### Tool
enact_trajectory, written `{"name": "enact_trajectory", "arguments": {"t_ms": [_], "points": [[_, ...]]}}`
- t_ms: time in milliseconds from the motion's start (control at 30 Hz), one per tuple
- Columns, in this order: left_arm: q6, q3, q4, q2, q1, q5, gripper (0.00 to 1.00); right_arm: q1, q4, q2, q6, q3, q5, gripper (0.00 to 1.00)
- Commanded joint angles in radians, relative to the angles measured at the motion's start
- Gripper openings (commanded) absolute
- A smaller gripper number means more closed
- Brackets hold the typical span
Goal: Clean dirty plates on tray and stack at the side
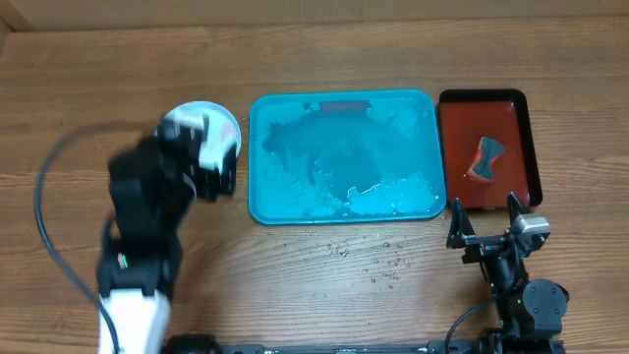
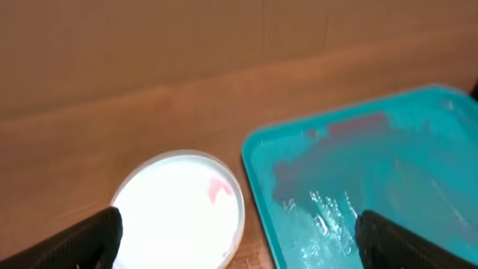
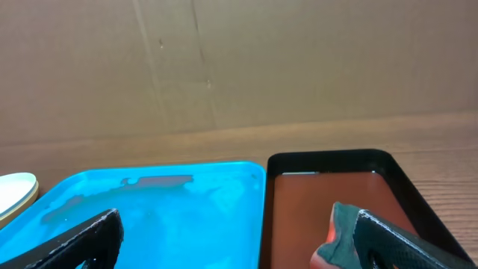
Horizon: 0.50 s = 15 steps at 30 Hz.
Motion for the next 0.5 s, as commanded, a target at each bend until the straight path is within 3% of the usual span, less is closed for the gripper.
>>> {"name": "enact_trajectory", "arguments": {"t_ms": [0, 100, 200, 467], "points": [[0.022, -0.229, 0.123, -0.224, 0.011, 0.001, 1.00, 0.006, 0.005, -0.008, 0.000, -0.010, 0.012, 1.00], [0.023, -0.416, 0.230, -0.438, 0.011, -0.031, 1.00, 0.006, 0.005, -0.008, 0.000, -0.010, 0.012, 1.00], [0.023, -0.500, 0.236, -0.552, 0.010, -0.059, 1.00, 0.006, 0.005, -0.008, 0.000, -0.010, 0.012, 1.00], [0.024, -0.695, 0.272, -0.753, 0.009, -0.083, 1.00, 0.006, 0.005, -0.008, 0.000, -0.010, 0.012, 1.00]]}}
